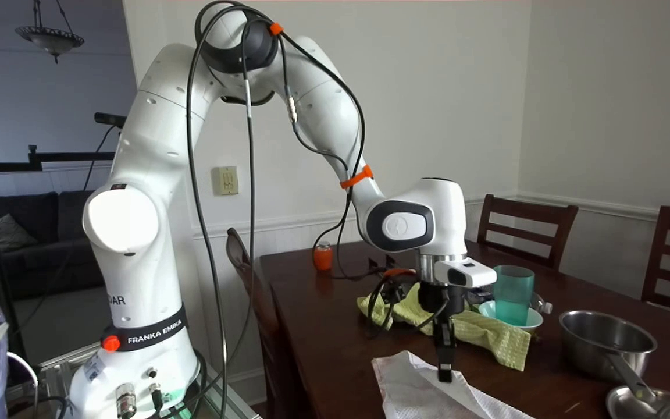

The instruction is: Use the corners to fold the towel

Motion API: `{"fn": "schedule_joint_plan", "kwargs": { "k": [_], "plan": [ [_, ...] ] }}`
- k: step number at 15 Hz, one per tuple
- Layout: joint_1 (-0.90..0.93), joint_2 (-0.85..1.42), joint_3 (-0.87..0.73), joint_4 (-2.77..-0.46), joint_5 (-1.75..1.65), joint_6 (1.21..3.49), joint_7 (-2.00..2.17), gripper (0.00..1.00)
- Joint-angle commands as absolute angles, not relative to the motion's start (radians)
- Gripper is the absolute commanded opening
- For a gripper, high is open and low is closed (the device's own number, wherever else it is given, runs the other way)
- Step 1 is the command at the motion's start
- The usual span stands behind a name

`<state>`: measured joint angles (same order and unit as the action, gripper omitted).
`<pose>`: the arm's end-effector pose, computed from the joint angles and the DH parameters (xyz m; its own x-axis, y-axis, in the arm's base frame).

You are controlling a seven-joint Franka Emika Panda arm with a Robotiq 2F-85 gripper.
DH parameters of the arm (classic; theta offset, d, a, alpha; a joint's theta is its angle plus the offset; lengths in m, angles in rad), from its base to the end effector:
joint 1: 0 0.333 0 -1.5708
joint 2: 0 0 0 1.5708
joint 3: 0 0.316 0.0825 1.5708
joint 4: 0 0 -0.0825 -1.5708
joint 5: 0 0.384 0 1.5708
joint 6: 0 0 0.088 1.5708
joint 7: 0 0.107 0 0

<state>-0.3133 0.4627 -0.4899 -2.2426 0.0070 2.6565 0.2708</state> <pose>0.3716 -0.3966 0.1840 0.5140 -0.8559 0.0559 -0.8458 -0.4949 0.1991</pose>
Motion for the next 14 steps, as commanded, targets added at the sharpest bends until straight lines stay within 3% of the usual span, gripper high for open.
{"fn": "schedule_joint_plan", "kwargs": {
  "k": [1,14],
  "plan": [
    [-0.333,0.429,-0.506,-2.306,-0.035,2.681,0.217,0.01],
    [-0.334,0.449,-0.6,-2.353,-0.114,2.752,0.143,0.01]
  ]
}}
